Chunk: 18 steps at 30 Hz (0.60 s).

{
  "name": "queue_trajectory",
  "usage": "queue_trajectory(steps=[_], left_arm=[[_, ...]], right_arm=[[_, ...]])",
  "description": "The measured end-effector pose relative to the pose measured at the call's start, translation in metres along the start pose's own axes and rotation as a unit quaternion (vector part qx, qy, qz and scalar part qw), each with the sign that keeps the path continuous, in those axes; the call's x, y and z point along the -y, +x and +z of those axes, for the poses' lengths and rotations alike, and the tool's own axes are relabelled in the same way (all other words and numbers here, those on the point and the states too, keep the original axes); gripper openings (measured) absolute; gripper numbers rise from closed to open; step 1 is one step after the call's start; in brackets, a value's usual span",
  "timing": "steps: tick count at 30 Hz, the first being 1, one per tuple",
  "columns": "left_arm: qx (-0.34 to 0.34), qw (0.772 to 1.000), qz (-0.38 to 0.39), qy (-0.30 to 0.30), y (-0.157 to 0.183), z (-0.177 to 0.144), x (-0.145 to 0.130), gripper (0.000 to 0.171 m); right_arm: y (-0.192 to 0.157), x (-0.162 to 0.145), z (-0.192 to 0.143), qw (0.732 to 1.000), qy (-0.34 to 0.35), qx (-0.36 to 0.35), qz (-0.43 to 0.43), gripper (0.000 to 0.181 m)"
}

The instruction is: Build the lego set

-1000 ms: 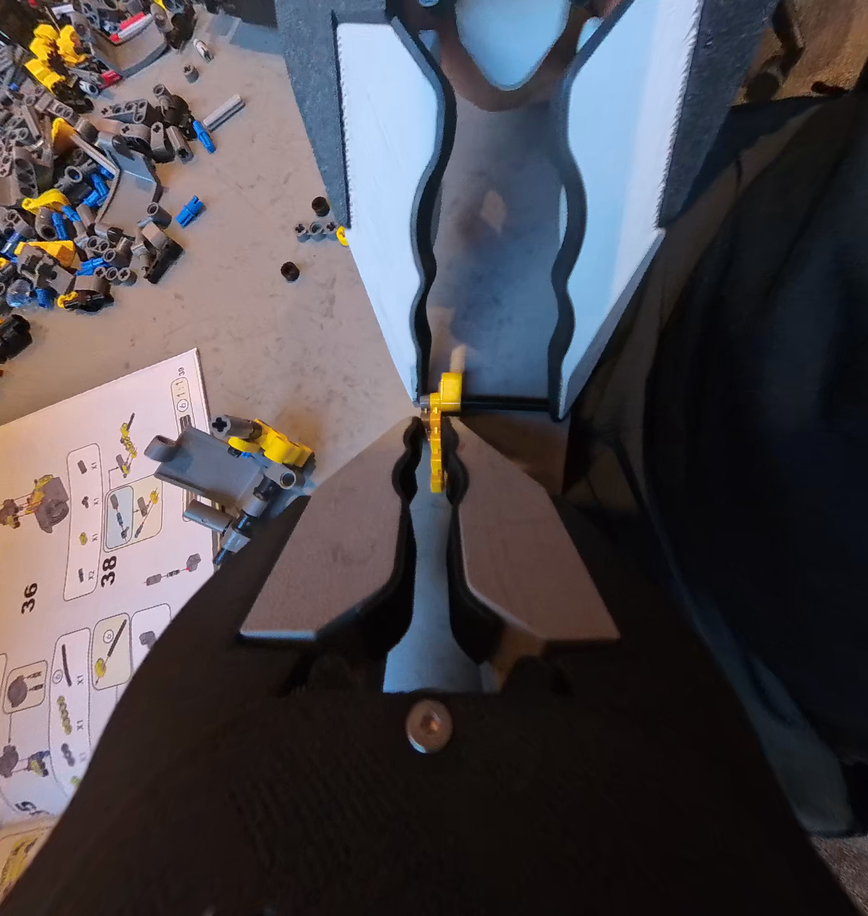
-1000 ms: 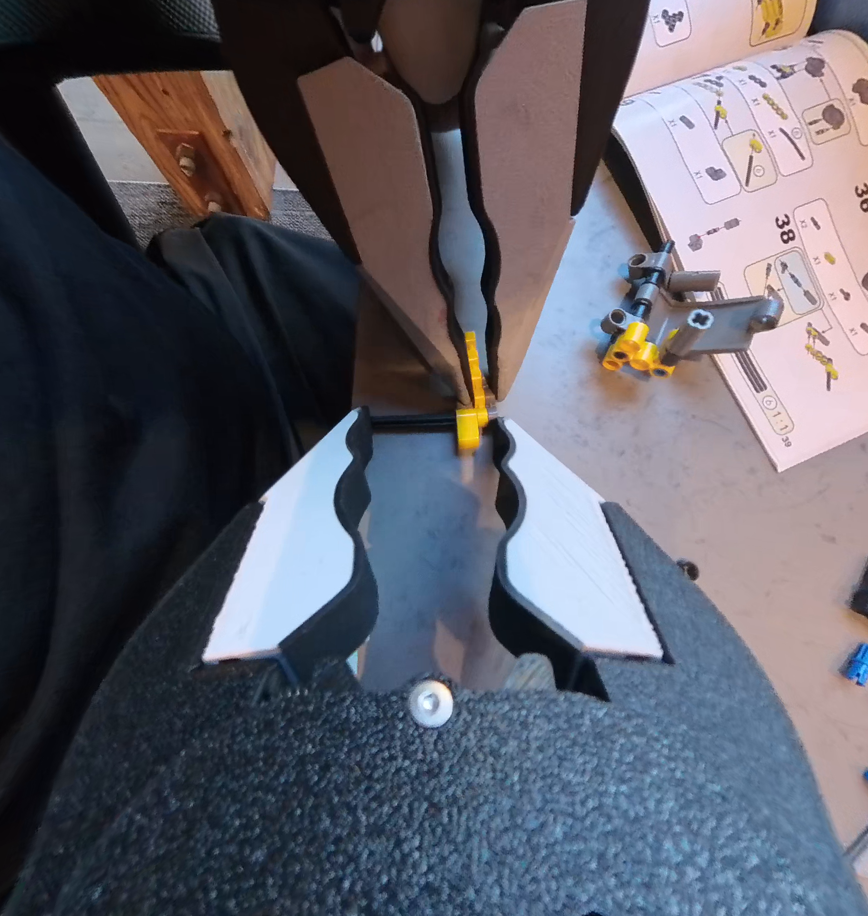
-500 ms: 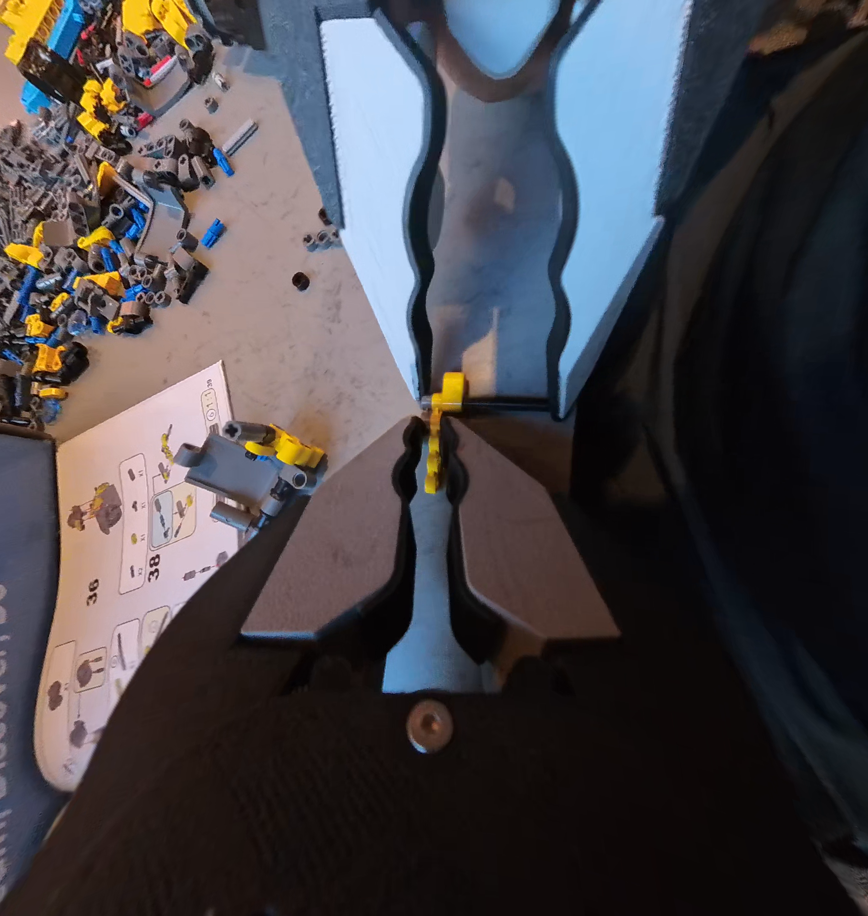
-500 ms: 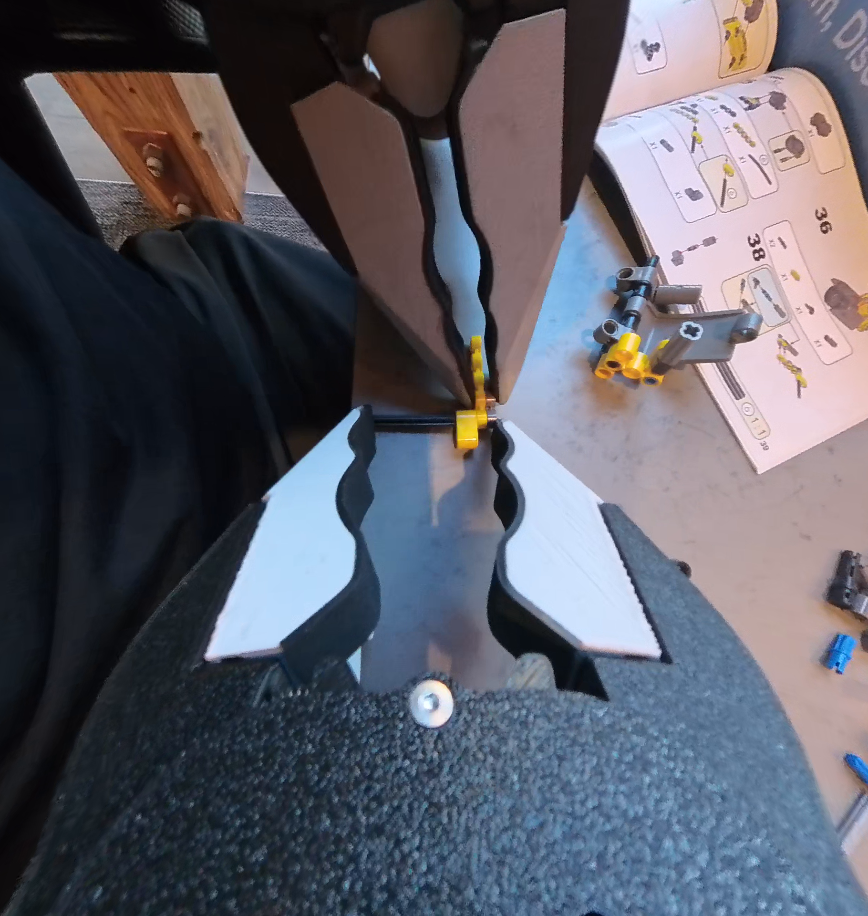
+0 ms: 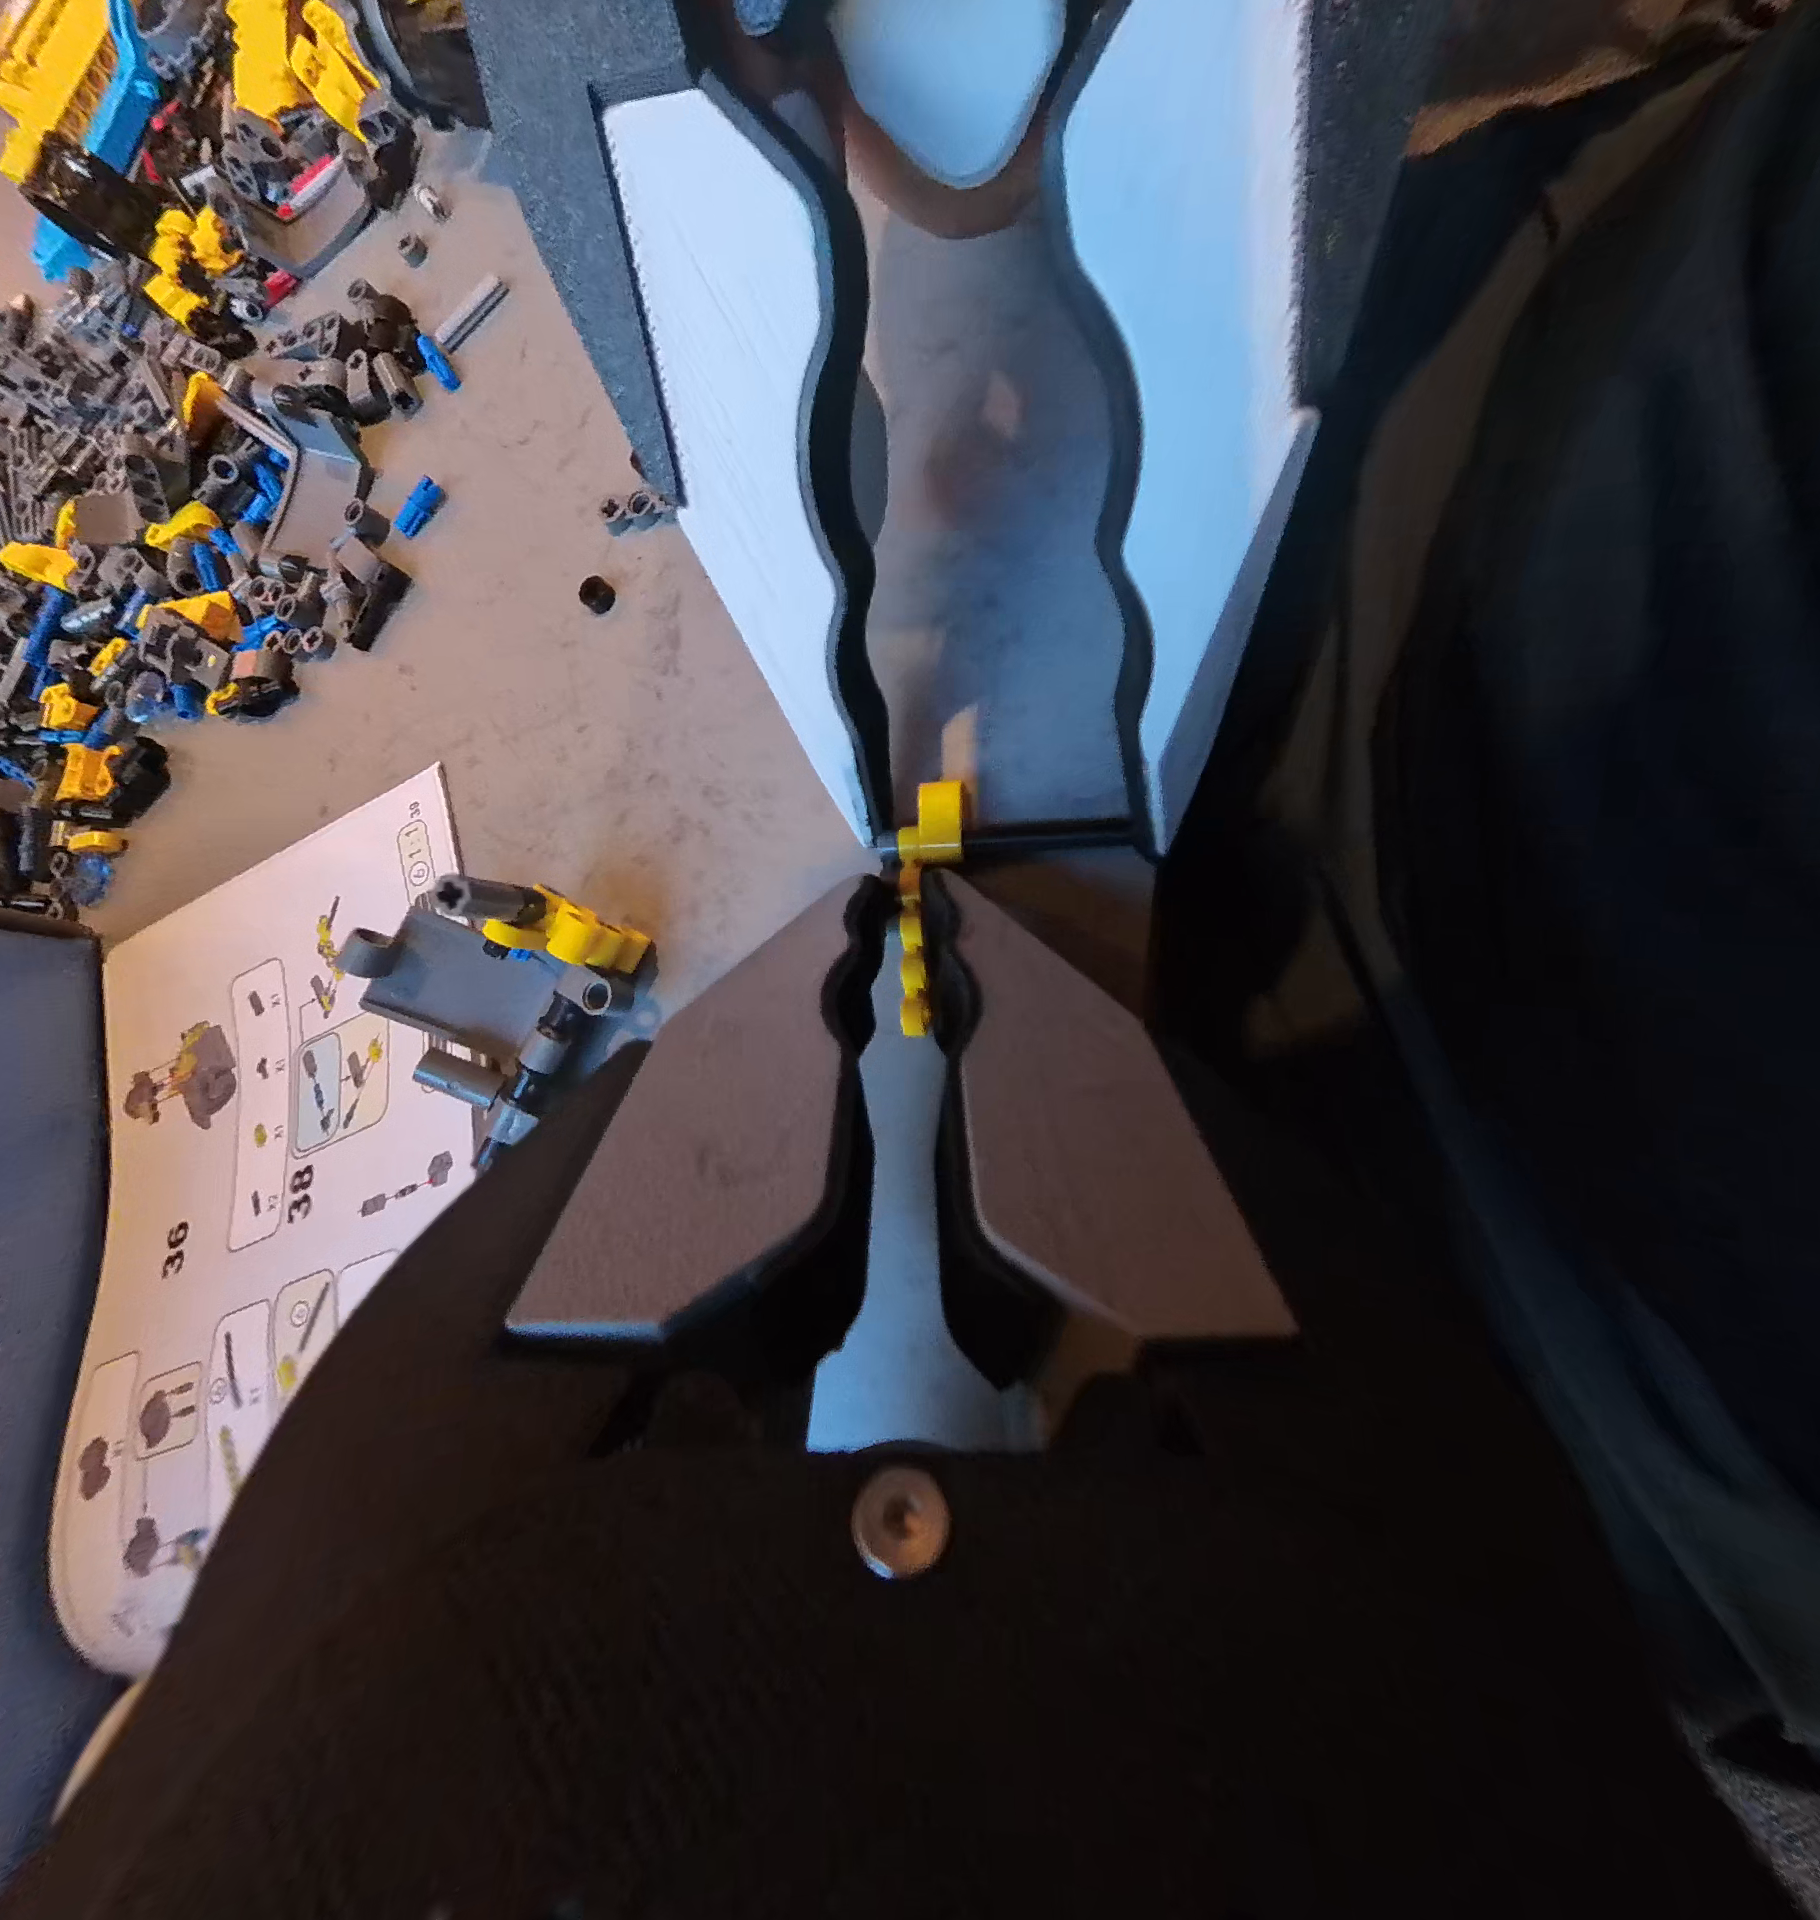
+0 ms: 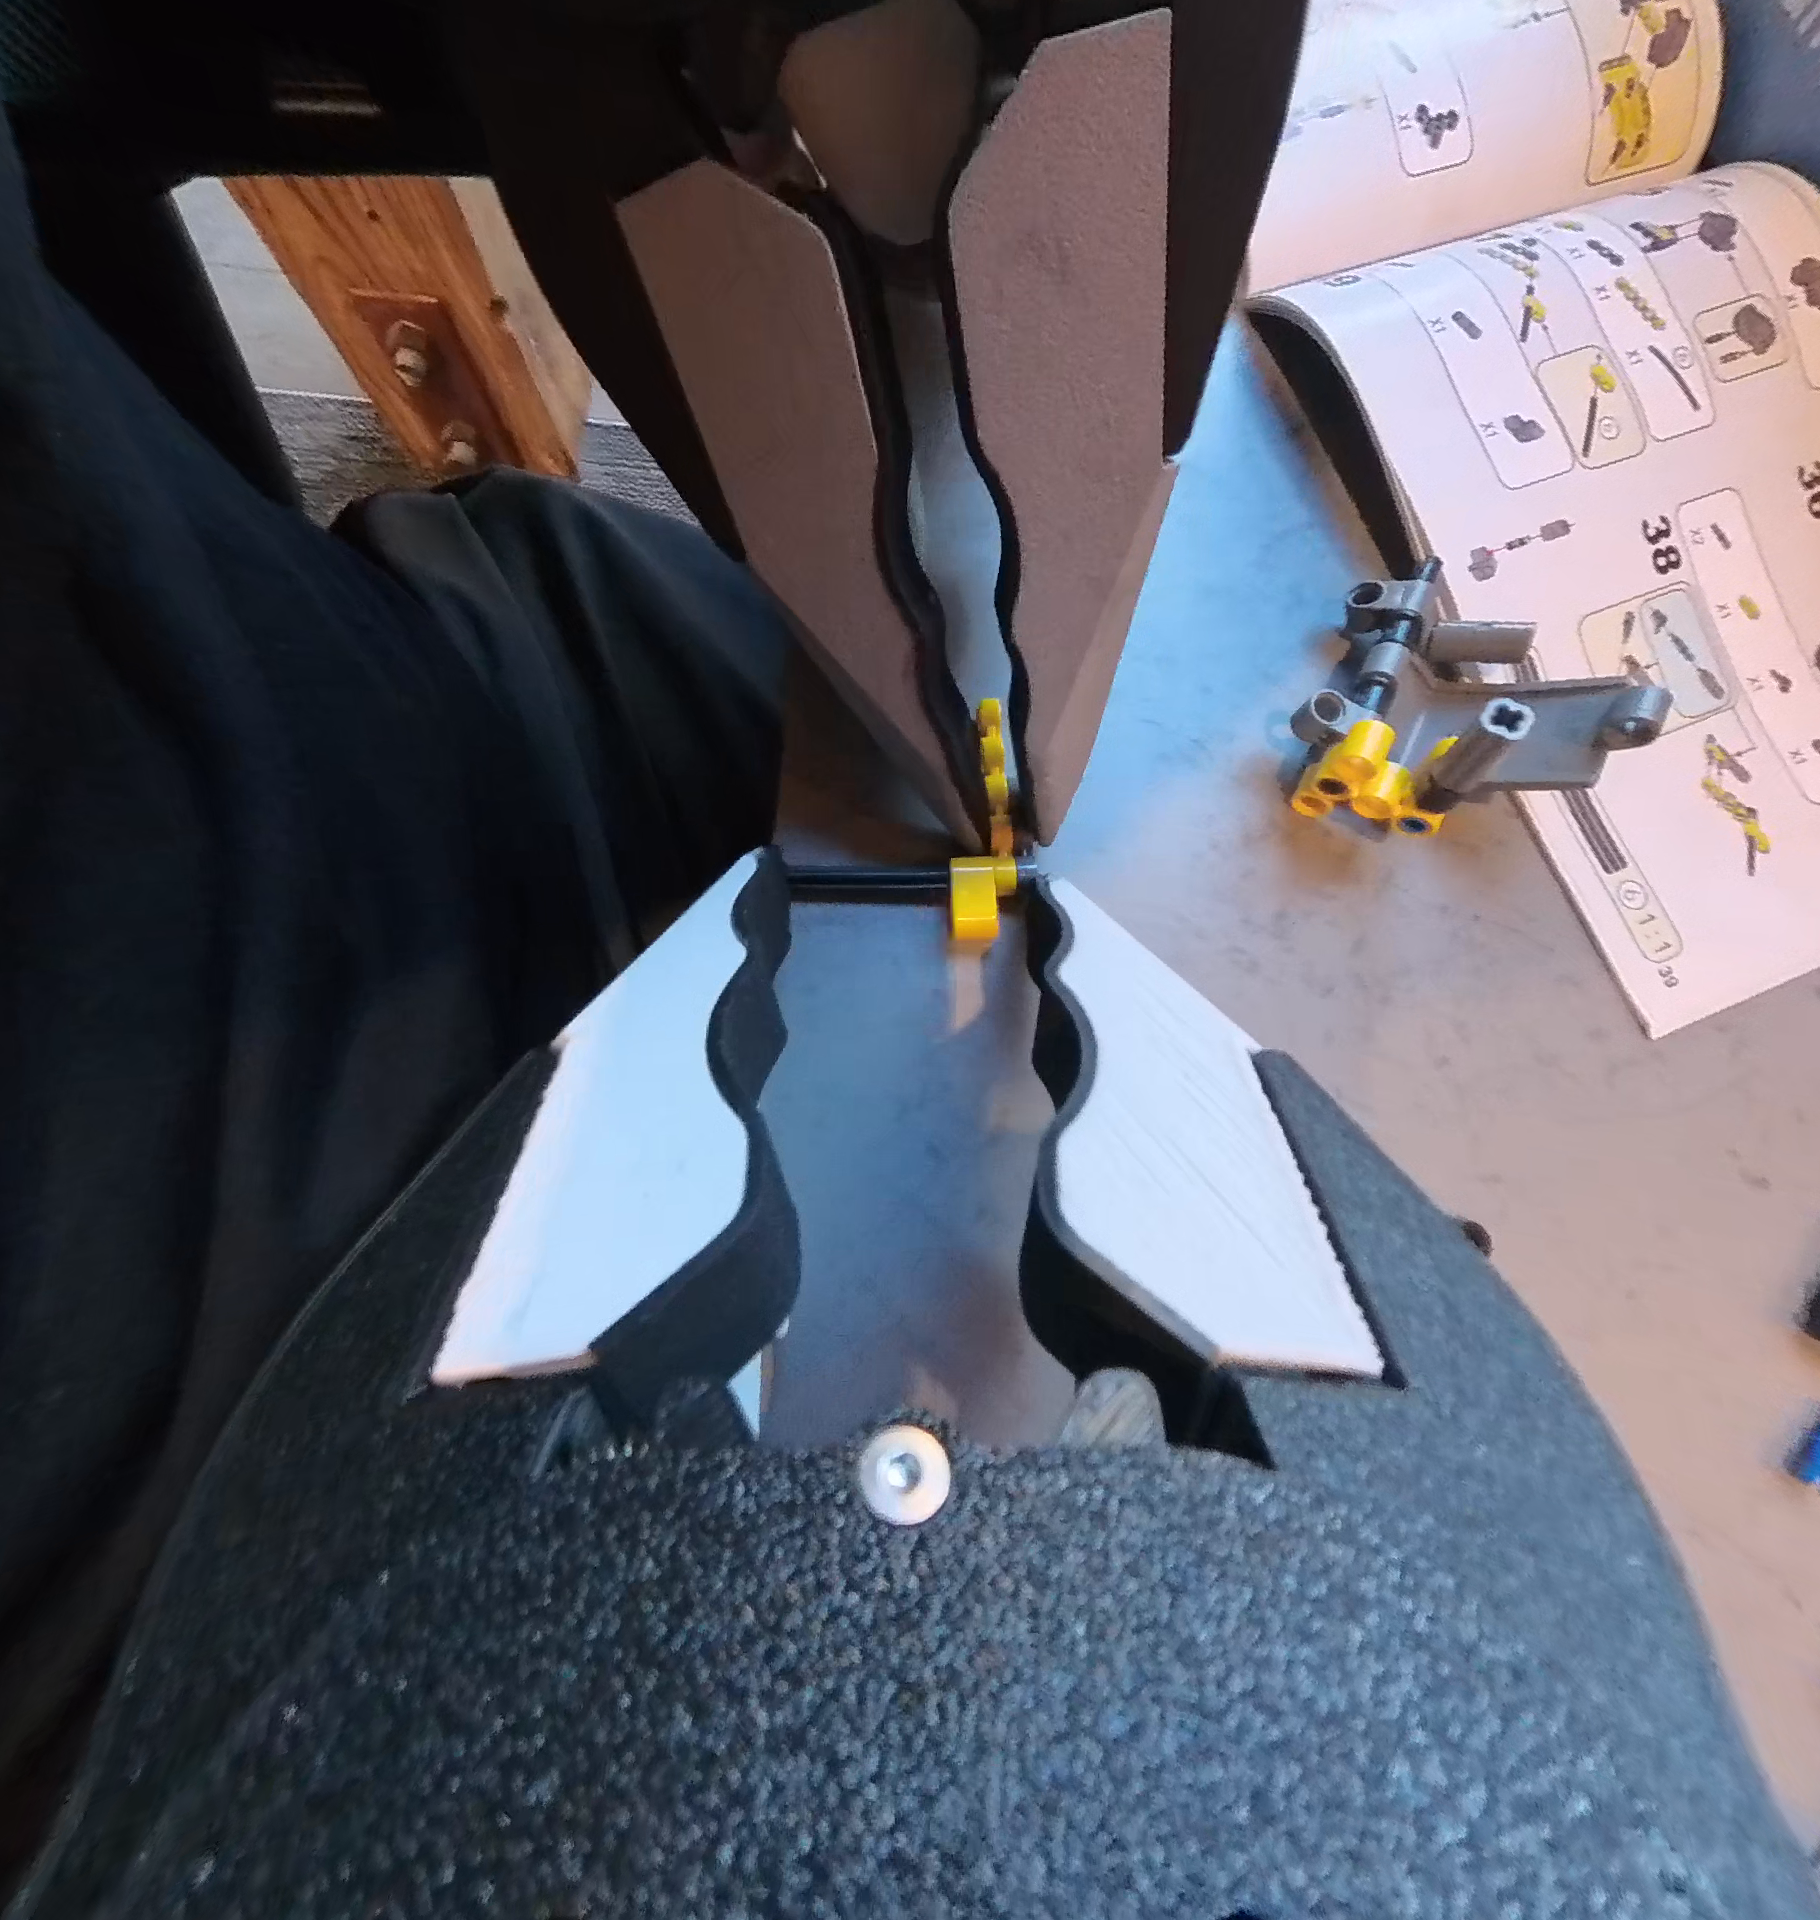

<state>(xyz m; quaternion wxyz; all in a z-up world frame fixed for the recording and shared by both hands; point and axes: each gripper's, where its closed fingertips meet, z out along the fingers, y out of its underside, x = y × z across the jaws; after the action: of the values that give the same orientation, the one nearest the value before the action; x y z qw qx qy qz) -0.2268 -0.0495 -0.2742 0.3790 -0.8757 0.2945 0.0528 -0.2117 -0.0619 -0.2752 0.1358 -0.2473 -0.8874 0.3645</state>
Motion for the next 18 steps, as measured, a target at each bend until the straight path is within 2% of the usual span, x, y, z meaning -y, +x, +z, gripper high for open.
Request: queue_trajectory(steps=[4, 8, 10, 18], left_arm=[[0.002, 1.000, 0.010, 0.008, 0.0008, -0.0007, -0.0005, 0.006], [-0.036, 0.999, 0.005, 0.029, 0.0048, -0.0018, -0.0002, 0.006], [-0.036, 0.999, 0.026, 0.027, 0.0051, -0.0019, -0.0003, 0.006], [-0.055, 0.997, 0.029, 0.044, 0.0066, -0.0023, 0.0000, 0.006]], right_arm=[[-0.0004, -0.0005, -0.0003, 1.000, 0.001, 0.015, 0.005, 0.046], [-0.0039, -0.0006, -0.0005, 0.999, 0.001, 0.031, -0.009, 0.046], [-0.0036, -0.0004, -0.0007, 0.999, 0.002, 0.039, -0.014, 0.046], [-0.0035, -0.0001, -0.0013, 0.998, 0.007, 0.060, -0.020, 0.046]])
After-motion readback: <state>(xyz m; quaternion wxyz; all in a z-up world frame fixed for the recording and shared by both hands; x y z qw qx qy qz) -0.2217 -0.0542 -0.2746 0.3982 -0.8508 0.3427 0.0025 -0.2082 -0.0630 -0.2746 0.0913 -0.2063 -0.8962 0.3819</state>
